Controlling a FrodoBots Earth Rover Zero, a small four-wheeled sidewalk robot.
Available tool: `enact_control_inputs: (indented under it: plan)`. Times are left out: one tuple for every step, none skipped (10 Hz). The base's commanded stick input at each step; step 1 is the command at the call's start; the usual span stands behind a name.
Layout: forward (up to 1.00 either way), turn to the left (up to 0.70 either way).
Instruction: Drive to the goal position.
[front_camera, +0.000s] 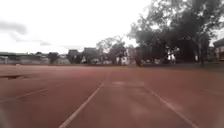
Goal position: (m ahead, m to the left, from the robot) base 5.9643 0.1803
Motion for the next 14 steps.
enact_control_inputs:
  plan:
    - [0.70, 0.00]
    - [0.70, 0.00]
    - [0.70, 0.00]
    - [0.70, 0.00]
    - [0.70, 0.00]
    - [0.70, 0.00]
    - [0.70, 0.00]
    - [0.70, 0.00]
    - [0.70, 0.00]
    - [0.70, 0.00]
    - [0.70, 0.00]
    - [0.70, 0.00]
    - [0.70, 0.00]
    - [0.70, 0.00]
